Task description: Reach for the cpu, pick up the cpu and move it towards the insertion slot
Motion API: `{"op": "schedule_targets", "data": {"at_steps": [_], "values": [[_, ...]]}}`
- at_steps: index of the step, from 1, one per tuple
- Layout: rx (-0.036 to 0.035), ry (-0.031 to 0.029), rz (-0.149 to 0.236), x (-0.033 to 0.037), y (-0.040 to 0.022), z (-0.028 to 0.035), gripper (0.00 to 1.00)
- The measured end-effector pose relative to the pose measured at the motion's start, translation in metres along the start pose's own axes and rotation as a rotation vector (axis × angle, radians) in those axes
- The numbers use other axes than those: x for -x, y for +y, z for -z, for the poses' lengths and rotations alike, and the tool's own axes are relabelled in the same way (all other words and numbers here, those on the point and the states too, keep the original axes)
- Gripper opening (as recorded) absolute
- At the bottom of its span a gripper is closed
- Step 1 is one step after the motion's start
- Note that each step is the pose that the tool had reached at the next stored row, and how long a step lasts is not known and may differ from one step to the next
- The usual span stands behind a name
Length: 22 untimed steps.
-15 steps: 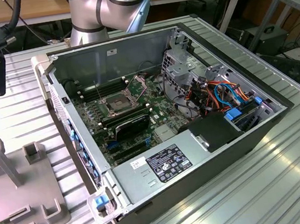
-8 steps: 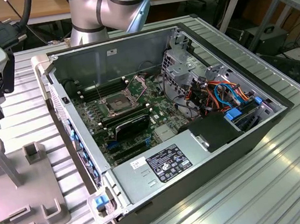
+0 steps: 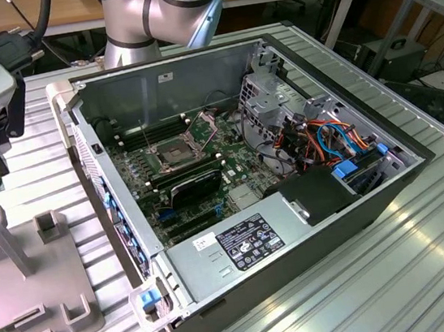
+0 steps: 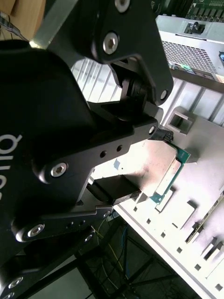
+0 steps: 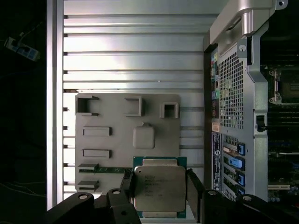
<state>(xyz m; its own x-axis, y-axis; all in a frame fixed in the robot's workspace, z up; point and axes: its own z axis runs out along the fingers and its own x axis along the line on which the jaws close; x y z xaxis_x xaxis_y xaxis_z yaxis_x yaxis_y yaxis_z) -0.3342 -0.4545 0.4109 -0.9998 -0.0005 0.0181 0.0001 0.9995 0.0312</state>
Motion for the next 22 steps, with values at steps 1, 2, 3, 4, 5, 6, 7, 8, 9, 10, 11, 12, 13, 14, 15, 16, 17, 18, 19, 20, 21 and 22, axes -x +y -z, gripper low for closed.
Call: {"op": "schedule_targets", "data": {"at_steps": [1, 2, 3, 4, 5, 6, 7, 8, 9, 10, 11, 12, 13, 14, 15, 16, 17, 18, 19, 20, 21, 22], "values": [[0.0000, 0.0000, 0.000, 0.0003, 0.0000, 0.0000, 0.55], [0.0000, 0.0000, 0.000, 0.0007, 0.0000, 0.0000, 0.55], [0.0000, 0.0001, 0.000, 0.0018, 0.0000, 0.0001, 0.55], [0.0000, 0.0001, 0.000, 0.0029, 0.0000, 0.0001, 0.55], [0.0000, 0.0000, 0.000, 0.0045, 0.0000, 0.0001, 0.55], [0.0000, 0.0000, 0.000, 0.0055, 0.0000, 0.0001, 0.55], [-0.0001, 0.0001, 0.000, 0.0063, 0.0000, 0.0002, 0.55], [0.0000, -0.0001, 0.000, 0.0074, 0.0000, 0.0001, 0.55], [0.0000, -0.0001, 0.000, 0.0085, 0.0000, 0.0001, 0.55], [-0.0001, 0.0000, 0.000, 0.0092, 0.0000, 0.0002, 0.55], [0.0000, 0.0000, 0.000, 0.0099, 0.0000, 0.0002, 0.55], [0.0000, 0.0000, 0.000, 0.0107, 0.0000, 0.0002, 0.55], [0.0000, 0.0000, 0.000, 0.0115, 0.0000, 0.0002, 0.55], [0.0000, 0.0000, 0.000, 0.0125, 0.0000, 0.0002, 0.55], [0.0000, -0.0001, 0.000, 0.0131, 0.0000, 0.0002, 0.55], [0.0000, 0.0000, 0.000, 0.0138, 0.0000, 0.0002, 0.55], [0.0000, 0.0000, 0.000, 0.0148, 0.0000, 0.0003, 0.55], [0.0000, 0.0000, 0.000, 0.0156, 0.0000, 0.0003, 0.55], [0.0000, 0.0000, 0.000, 0.0169, 0.0000, 0.0003, 0.55], [0.0000, 0.0000, 0.000, 0.0178, 0.0000, 0.0003, 0.55], [0.0000, 0.0000, 0.000, 0.0188, 0.0000, 0.0004, 0.55], [0.0000, 0.0000, 0.000, 0.0197, 0.0000, 0.0004, 0.55]]}}
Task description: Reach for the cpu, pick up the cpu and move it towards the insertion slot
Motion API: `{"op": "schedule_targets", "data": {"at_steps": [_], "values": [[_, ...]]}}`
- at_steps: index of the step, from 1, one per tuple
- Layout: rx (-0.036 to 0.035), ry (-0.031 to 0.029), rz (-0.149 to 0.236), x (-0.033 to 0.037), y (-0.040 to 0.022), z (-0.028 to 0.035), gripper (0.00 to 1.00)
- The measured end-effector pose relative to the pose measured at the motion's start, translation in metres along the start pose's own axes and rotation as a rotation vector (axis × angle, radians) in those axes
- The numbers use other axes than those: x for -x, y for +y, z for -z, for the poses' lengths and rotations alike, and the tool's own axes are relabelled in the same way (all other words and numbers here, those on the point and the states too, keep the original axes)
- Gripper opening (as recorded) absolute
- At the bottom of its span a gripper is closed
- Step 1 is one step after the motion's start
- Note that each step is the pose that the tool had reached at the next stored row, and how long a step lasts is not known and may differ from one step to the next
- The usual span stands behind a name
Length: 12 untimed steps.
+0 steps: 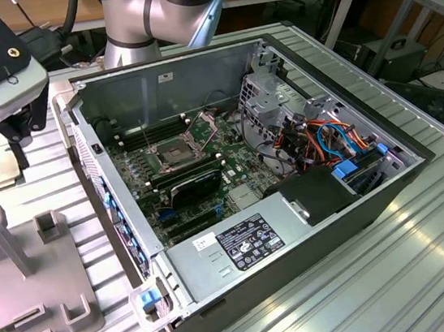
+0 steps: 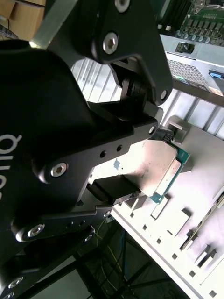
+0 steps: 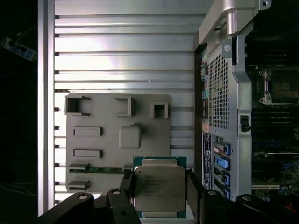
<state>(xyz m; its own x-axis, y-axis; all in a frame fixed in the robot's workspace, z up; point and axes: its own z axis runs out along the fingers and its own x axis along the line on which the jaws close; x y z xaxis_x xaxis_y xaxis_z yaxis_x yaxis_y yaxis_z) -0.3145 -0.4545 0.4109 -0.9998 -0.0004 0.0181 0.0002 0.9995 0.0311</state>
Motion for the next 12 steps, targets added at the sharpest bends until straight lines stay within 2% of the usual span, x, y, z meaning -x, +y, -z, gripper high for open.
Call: {"op": "schedule_targets", "data": {"at_steps": [12], "values": [[0.0001, 0.0000, 0.000, 0.0162, 0.0000, 0.0002, 0.55]]}}
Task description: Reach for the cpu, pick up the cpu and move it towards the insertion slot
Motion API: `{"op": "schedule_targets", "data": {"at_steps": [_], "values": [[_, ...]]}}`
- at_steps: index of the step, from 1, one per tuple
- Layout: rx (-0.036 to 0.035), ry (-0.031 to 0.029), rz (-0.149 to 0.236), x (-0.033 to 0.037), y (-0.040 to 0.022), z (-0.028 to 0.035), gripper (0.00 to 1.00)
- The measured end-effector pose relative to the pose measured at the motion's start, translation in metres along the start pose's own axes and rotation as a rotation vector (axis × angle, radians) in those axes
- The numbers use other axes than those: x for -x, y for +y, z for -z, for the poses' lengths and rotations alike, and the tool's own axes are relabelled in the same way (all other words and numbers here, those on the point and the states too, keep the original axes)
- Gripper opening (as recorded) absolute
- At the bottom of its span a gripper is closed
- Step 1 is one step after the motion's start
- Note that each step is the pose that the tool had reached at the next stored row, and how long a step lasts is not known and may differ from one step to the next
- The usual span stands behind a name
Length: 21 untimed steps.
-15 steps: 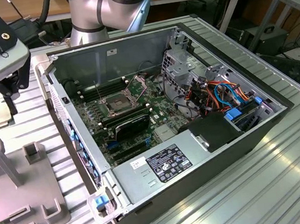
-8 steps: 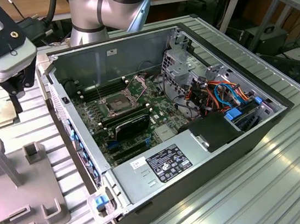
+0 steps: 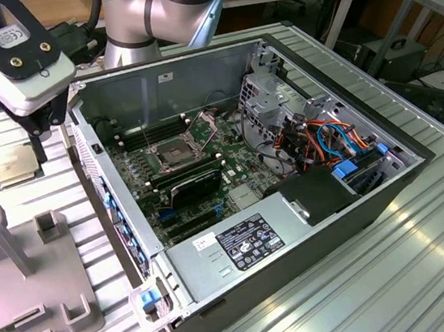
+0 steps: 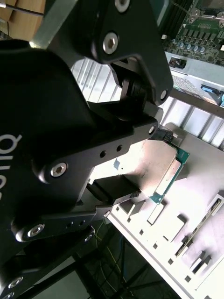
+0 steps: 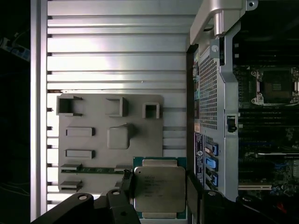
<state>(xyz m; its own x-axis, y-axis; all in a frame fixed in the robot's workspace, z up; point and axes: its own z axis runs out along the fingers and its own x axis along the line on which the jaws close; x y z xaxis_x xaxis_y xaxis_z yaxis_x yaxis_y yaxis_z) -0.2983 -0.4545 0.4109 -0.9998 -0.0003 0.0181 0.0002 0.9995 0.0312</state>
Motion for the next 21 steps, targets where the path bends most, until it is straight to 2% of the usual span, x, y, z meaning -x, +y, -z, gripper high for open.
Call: {"op": "schedule_targets", "data": {"at_steps": [10, 21], "values": [[-0.0001, 0.0000, 0.000, 0.0137, 0.0000, 0.0003, 0.55], [-0.0001, 0.0001, 0.000, 0.0203, 0.0000, 0.0004, 0.55]]}}
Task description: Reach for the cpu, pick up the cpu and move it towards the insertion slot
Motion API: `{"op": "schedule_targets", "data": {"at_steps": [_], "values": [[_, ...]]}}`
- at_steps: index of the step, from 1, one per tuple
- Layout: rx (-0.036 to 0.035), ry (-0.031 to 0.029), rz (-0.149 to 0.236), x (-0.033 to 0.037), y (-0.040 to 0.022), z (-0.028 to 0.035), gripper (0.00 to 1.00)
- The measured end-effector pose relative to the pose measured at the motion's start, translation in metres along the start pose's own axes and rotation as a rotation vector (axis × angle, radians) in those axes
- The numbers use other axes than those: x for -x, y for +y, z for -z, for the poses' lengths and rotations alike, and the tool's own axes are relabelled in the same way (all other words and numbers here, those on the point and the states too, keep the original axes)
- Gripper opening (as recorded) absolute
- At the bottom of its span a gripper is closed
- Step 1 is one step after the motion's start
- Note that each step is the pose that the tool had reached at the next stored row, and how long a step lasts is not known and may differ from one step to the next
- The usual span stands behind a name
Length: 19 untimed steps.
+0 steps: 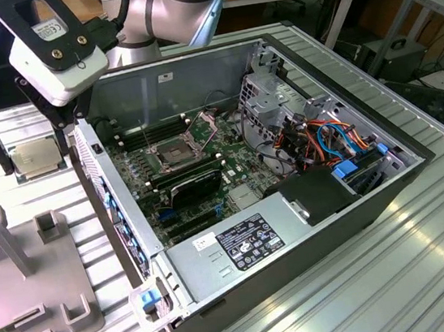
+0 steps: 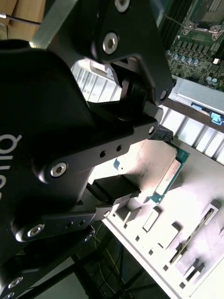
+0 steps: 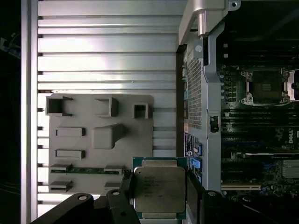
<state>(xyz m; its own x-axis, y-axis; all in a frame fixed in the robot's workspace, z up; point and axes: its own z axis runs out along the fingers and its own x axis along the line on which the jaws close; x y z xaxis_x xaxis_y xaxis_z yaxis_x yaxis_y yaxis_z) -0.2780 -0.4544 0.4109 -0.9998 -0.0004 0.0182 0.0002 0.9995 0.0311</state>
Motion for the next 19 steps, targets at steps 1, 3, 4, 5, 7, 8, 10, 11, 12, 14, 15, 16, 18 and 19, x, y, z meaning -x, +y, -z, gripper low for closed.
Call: {"op": "schedule_targets", "data": {"at_steps": [1, 3, 4, 5, 7, 8, 10, 11, 12, 14, 15, 16, 18, 19], "values": [[0.0000, 0.0000, 0.000, 0.0008, 0.0000, 0.0000, 0.55], [0.0000, 0.0000, 0.000, 0.0022, 0.0000, 0.0000, 0.55], [0.0000, 0.0000, 0.000, 0.0031, 0.0000, 0.0001, 0.55], [0.0000, 0.0000, 0.000, 0.0048, 0.0000, 0.0001, 0.55], [0.0000, 0.0000, 0.000, 0.0061, 0.0000, 0.0001, 0.55], [0.0000, 0.0000, 0.000, 0.0072, 0.0000, 0.0001, 0.55], [0.0000, 0.0000, 0.000, 0.0090, 0.0000, 0.0002, 0.55], [0.0000, 0.0000, 0.000, 0.0100, 0.0000, 0.0002, 0.55], [0.0000, 0.0000, 0.000, 0.0108, 0.0000, 0.0002, 0.55], [-0.0001, 0.0000, 0.000, 0.0129, 0.0000, 0.0003, 0.55], [0.0000, 0.0000, 0.000, 0.0138, 0.0000, 0.0003, 0.55], [0.0000, 0.0000, 0.000, 0.0150, 0.0000, 0.0003, 0.55], [0.0000, 0.0000, 0.000, 0.0165, 0.0000, 0.0003, 0.55], [0.0001, 0.0000, 0.000, 0.0174, 0.0000, 0.0003, 0.55]]}}
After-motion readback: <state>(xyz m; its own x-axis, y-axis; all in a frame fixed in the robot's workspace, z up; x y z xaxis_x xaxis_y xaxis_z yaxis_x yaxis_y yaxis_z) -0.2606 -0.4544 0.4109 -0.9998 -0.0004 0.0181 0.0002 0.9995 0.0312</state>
